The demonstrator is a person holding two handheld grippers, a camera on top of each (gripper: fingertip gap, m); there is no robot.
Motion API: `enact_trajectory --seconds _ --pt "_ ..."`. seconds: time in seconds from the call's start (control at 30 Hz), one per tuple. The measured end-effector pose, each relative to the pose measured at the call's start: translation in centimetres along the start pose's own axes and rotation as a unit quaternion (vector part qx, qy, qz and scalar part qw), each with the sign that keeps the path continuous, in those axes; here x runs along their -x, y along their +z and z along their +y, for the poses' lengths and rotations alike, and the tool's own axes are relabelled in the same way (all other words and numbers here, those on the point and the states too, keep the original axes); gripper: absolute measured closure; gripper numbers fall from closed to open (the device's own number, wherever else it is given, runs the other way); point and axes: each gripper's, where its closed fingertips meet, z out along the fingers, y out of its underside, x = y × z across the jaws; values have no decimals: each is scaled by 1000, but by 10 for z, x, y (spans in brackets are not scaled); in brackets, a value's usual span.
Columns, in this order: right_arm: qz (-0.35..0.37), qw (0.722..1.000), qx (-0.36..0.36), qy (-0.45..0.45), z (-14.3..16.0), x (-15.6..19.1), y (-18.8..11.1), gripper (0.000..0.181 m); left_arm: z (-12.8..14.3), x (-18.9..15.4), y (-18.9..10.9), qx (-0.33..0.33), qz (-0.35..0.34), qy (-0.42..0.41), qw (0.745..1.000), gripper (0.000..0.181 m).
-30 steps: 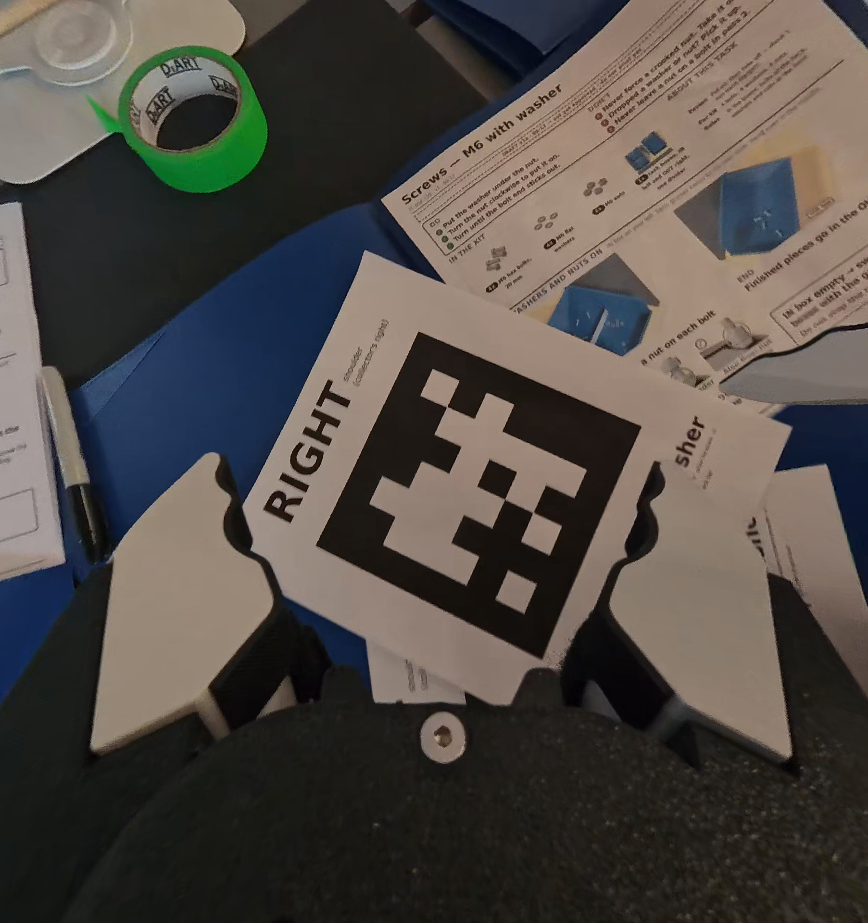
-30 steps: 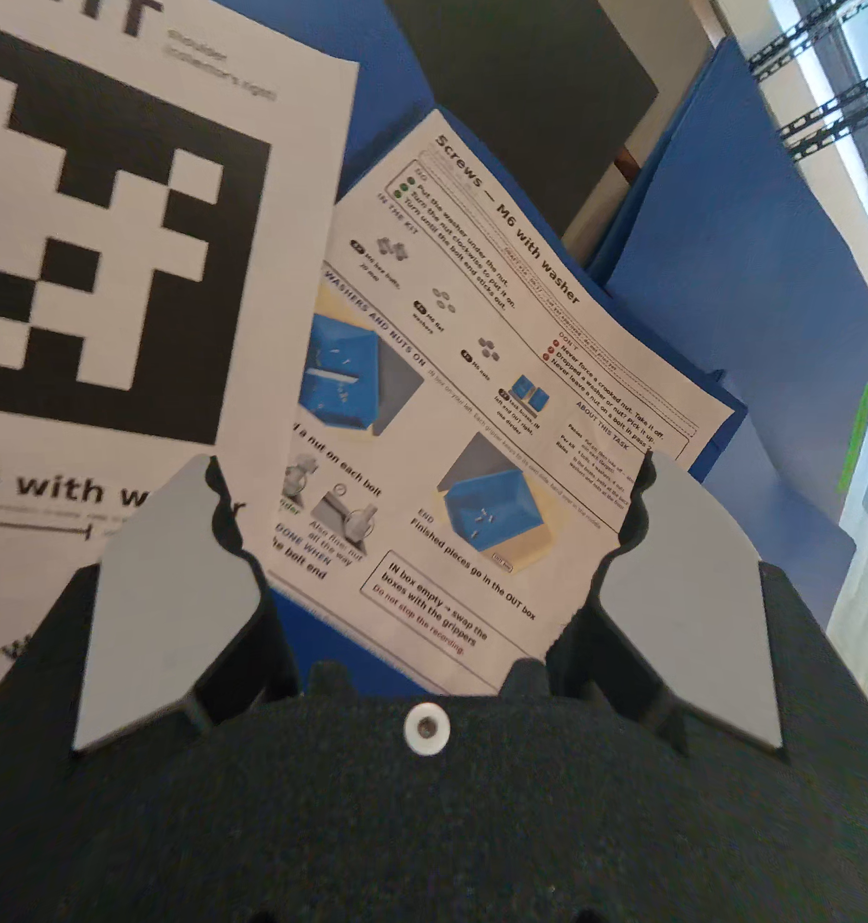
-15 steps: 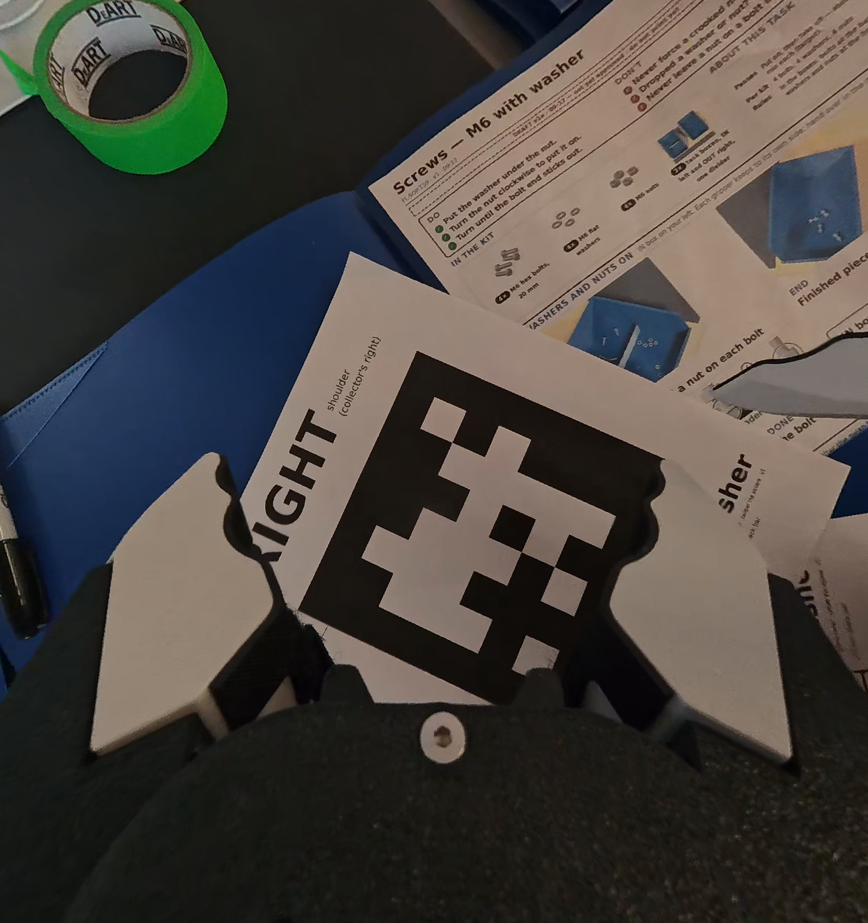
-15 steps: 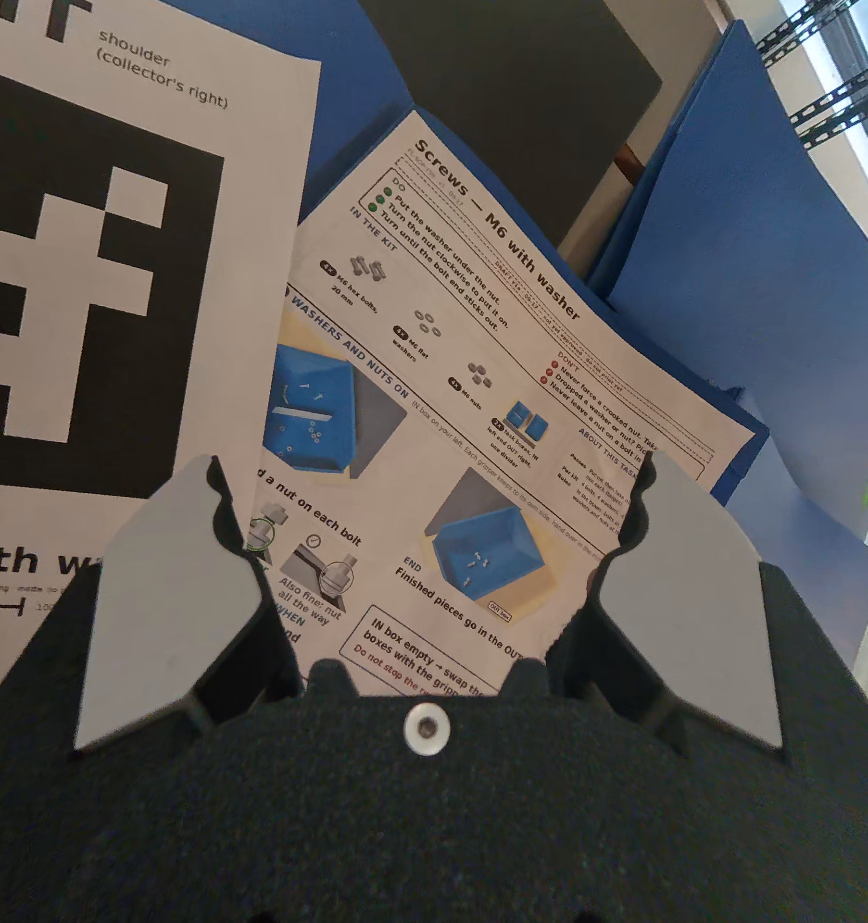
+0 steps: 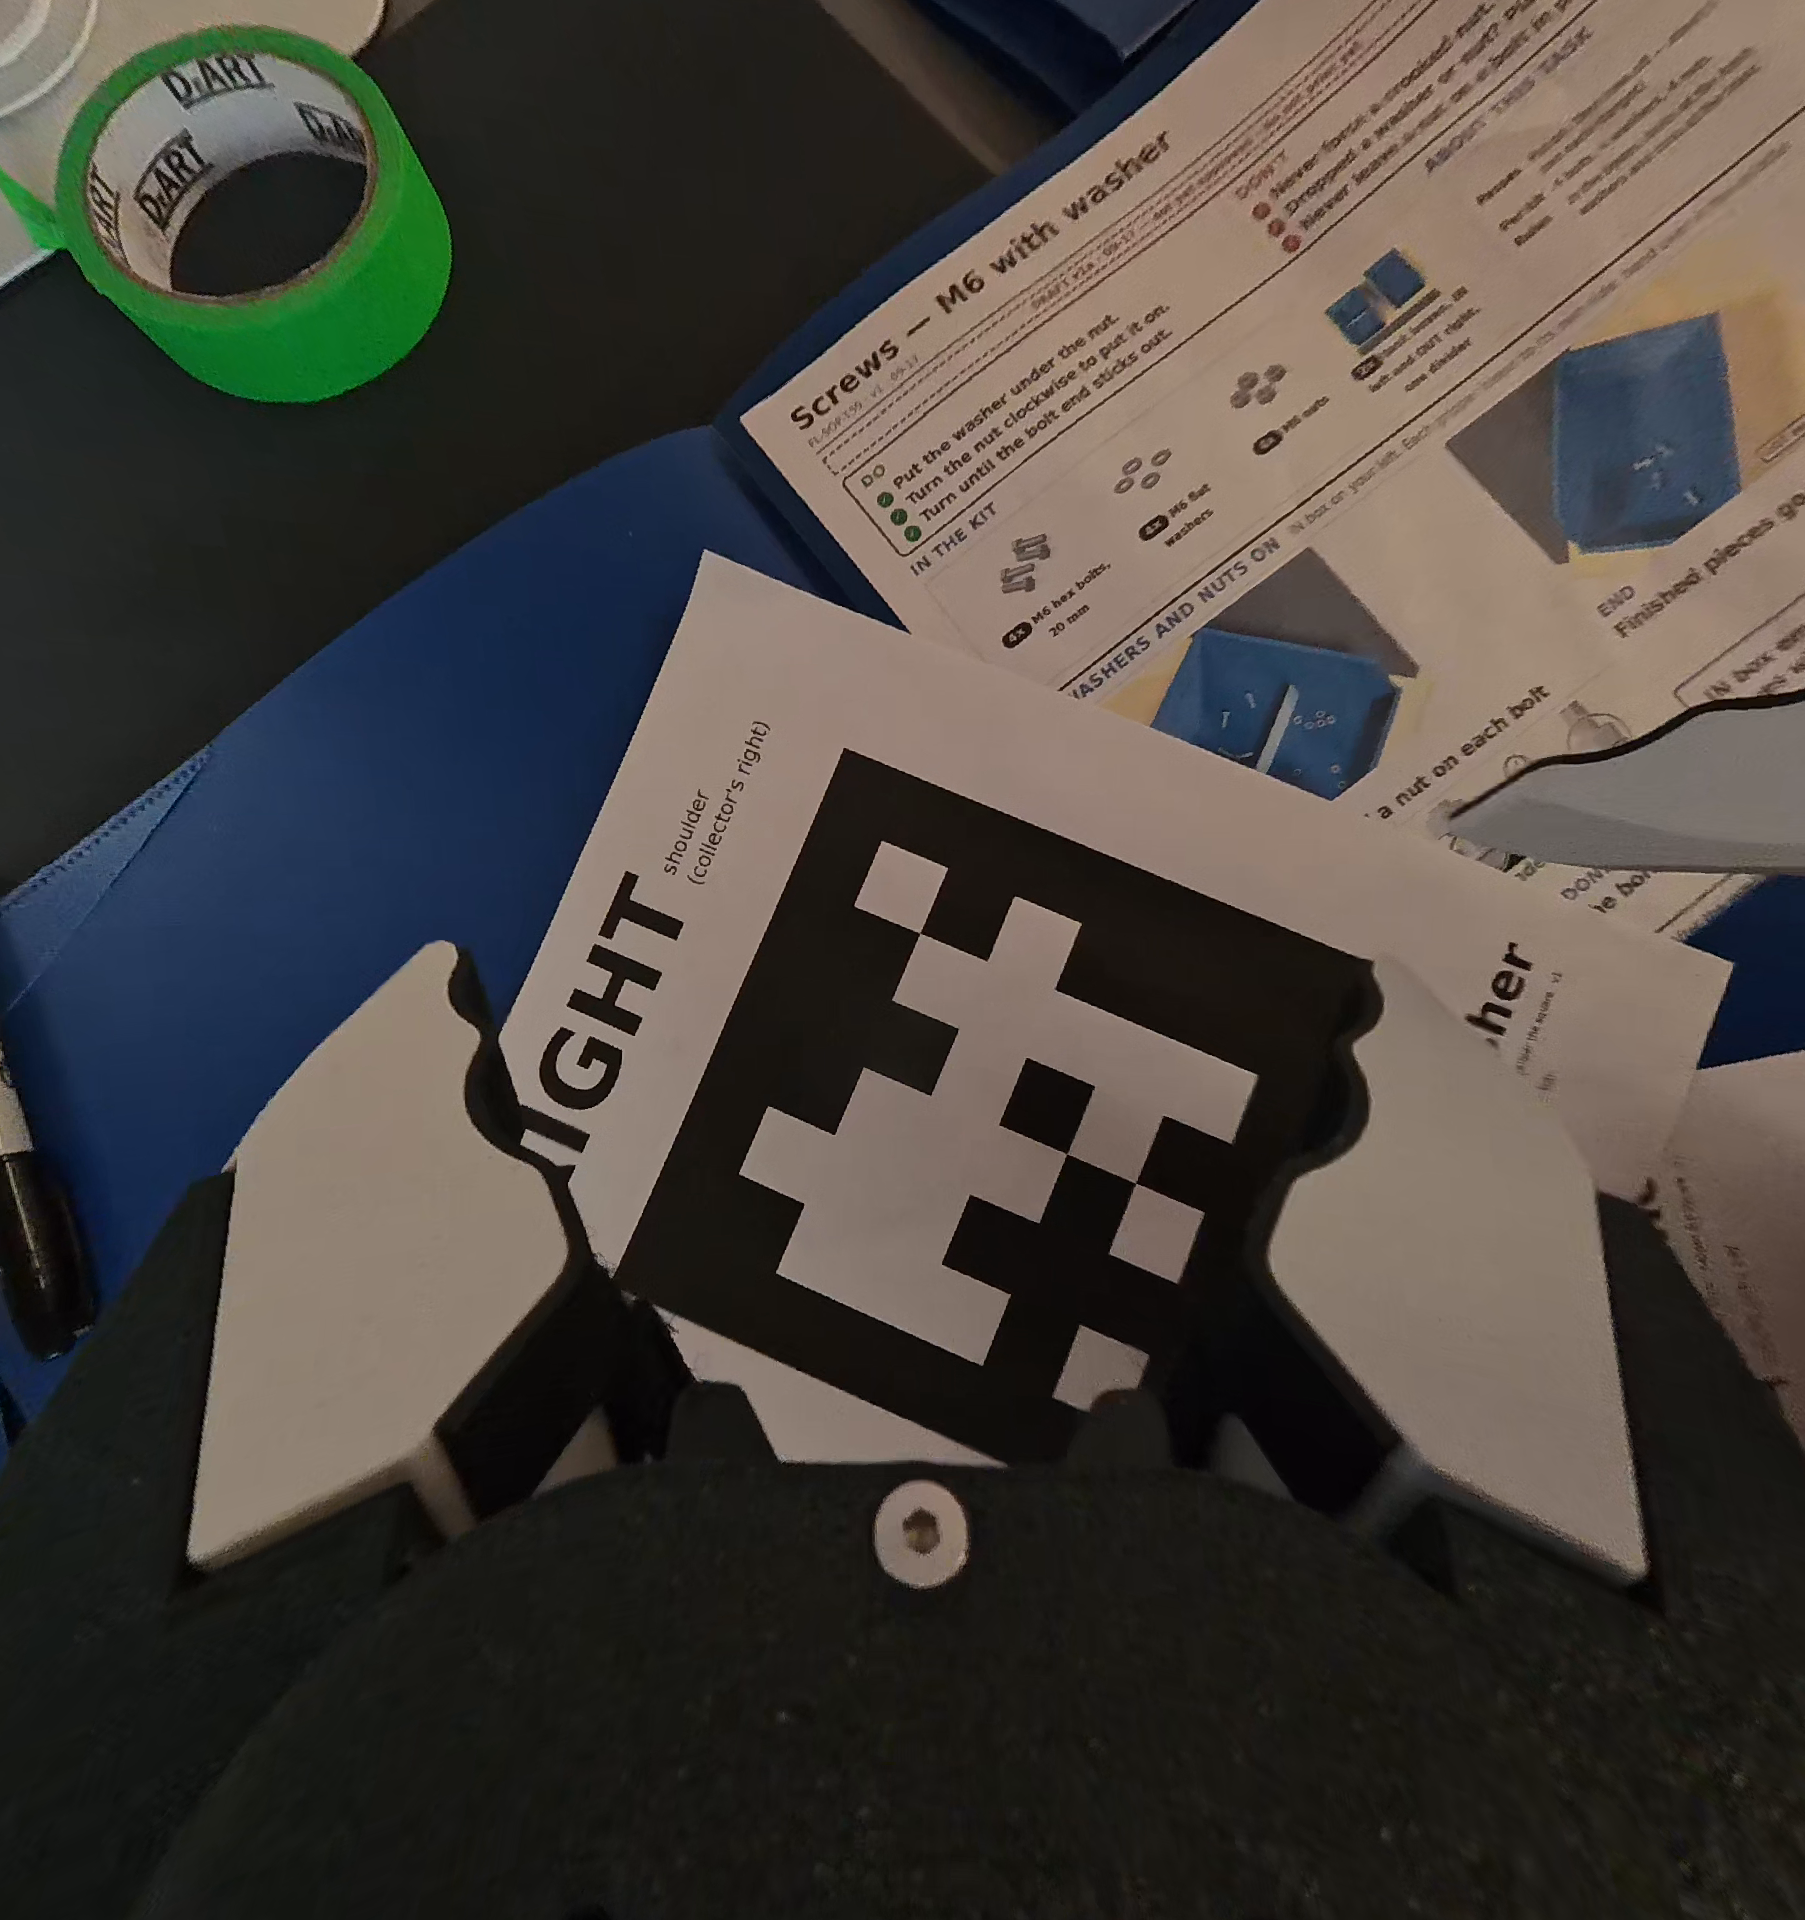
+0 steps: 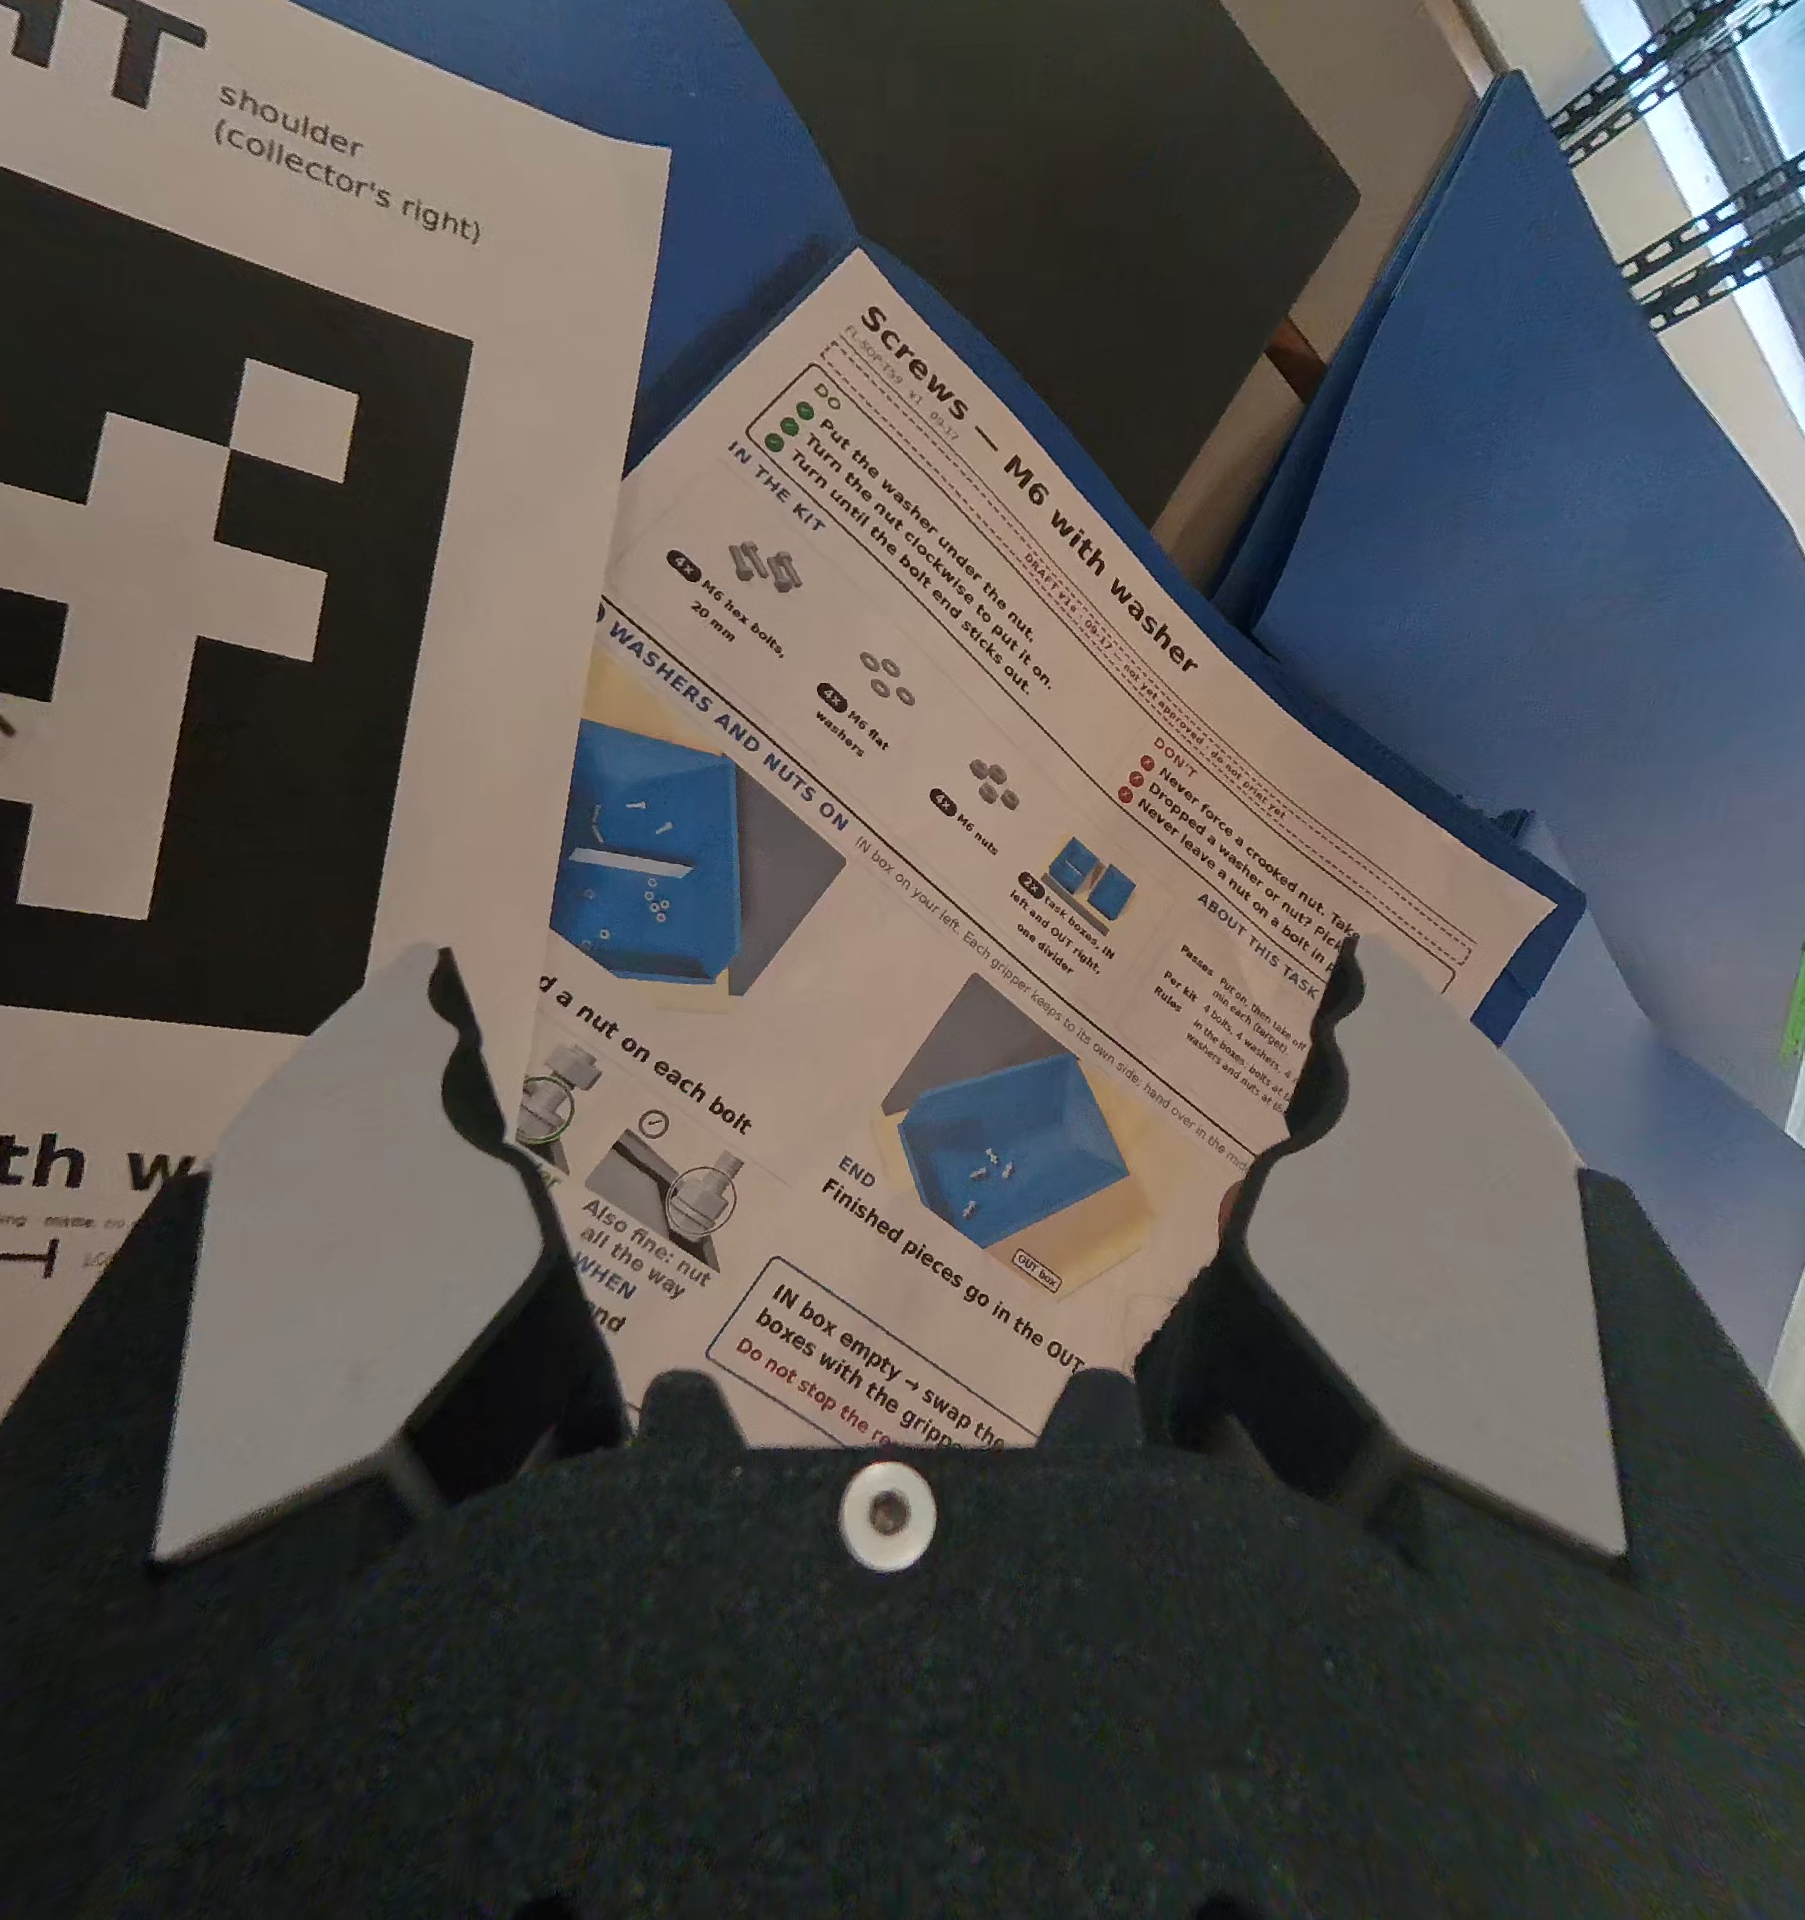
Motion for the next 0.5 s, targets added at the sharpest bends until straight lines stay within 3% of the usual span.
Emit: enact_trajectory --seconds 0.07,0.13,0.2,0.3,0.33,0.43,0.5 --pt "-30 1000 -8 1 -2 4 -3 34 -8 -1 -21 -41 5 -4 999 37" --pt "-102 994 -39 -15 -15 18 -10 35 -15 -2 -63 -122 11 0 992 53" --pt "-200 975 -75 -59 -37 39 -17 41 -3 0 -112 -185 5 4 983 96" --pt "-282 952 -52 -106 -62 57 0 44 48 -2 -168 -227 5 -7 974 166" --pt "-292 950 -26 -108 -65 59 17 49 69 -7 -180 -233 10 -23 972 175" --pt "-336 937 52 -76 -65 66 63 60 138 -25 -198 -205 12 -79 976 176" --pt "-369 926 60 -42 -68 74 78 72 182 -34 -200 -164 -11 -113 980 171"
